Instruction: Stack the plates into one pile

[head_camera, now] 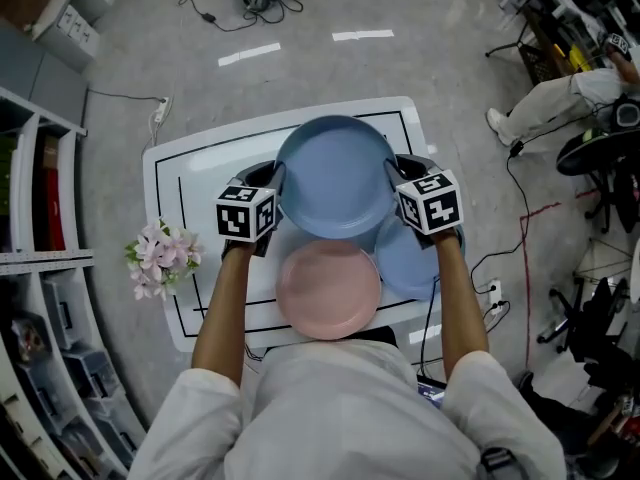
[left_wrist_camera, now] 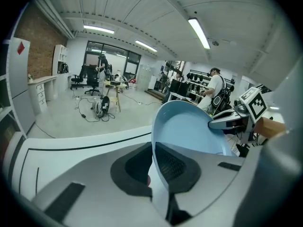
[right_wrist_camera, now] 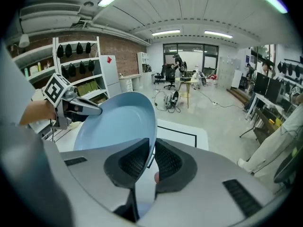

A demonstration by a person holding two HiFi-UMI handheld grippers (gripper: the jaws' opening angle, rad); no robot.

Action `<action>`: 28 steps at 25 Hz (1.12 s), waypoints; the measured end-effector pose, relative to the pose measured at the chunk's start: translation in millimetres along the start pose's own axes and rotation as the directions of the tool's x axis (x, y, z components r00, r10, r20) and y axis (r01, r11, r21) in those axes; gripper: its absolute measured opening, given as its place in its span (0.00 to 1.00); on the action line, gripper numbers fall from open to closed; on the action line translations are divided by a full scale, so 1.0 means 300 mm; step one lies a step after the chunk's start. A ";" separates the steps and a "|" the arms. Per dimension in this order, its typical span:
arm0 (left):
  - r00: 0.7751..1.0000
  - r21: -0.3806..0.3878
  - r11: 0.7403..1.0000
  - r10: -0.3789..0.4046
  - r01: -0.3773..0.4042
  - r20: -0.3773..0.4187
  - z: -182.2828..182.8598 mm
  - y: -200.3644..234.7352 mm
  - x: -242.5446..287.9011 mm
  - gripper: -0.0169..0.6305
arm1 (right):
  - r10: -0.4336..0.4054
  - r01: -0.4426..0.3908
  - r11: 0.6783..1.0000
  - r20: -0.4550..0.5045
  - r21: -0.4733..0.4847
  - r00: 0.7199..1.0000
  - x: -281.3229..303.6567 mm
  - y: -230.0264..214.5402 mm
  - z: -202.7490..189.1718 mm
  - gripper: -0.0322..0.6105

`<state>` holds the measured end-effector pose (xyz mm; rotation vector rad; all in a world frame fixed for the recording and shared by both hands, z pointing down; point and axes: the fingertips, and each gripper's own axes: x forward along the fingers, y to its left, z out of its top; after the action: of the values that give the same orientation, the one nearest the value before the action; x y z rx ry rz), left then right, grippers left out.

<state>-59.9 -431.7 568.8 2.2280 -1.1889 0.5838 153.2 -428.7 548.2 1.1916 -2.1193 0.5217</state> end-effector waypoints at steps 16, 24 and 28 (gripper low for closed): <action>0.984 0.076 0.985 -0.145 0.153 -0.099 -0.357 -0.167 -0.345 0.08 | -0.111 0.114 0.987 -0.030 0.113 0.993 -0.343 0.403 -0.363 0.13; 0.971 0.090 0.979 -0.166 0.183 -0.174 -0.533 -0.223 -0.371 0.08 | -0.126 0.138 0.978 -0.081 0.159 0.989 -0.384 0.483 -0.545 0.13; 0.962 0.109 0.975 -0.170 0.196 -0.213 -0.599 -0.248 -0.375 0.09 | -0.121 0.139 0.974 -0.106 0.179 0.987 -0.399 0.512 -0.622 0.13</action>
<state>-76.4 -213.2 618.6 2.2900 -0.8531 0.8093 129.9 -163.8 593.5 1.3711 -1.9308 0.7135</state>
